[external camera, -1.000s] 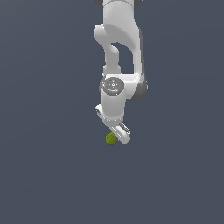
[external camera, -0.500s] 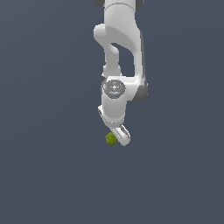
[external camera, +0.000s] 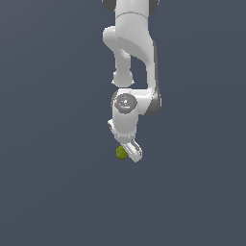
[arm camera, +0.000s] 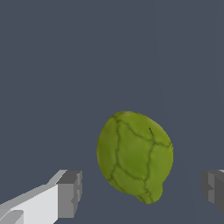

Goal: Pick up the object and move it to a goal position.

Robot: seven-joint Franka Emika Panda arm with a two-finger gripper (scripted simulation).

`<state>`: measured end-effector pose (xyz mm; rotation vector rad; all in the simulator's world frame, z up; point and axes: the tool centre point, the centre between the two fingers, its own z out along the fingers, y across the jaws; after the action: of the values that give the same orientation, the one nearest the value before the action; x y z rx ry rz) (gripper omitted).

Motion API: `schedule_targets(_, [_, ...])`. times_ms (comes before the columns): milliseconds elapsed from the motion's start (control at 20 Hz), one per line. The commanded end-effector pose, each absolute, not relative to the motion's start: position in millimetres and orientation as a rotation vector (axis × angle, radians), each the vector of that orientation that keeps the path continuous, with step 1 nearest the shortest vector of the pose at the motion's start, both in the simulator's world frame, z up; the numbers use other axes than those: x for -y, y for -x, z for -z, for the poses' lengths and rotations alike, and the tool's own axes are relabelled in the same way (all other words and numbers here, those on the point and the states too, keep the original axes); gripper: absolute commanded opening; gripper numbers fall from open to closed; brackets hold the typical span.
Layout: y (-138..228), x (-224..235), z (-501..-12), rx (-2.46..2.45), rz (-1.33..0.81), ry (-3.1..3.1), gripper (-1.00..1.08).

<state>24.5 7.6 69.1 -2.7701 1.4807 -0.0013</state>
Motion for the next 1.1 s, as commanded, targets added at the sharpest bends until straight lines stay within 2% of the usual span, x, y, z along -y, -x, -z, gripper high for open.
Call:
schedule_targets(0, [-23.6,-7.8,-55.1,-1.482,0.000,2.770,1.00])
schedule_targets(350, [-24.7,-7.8,-40.9,-1.484,0.000,2.769,1.00])
schedule_targets(400, [-24.7,-7.8,-40.9,-1.484,0.000,2.769,-1.00])
schedule_targets(1050, [-26.4,-9.7,-42.2,-1.484,0.000,2.769,-1.00])
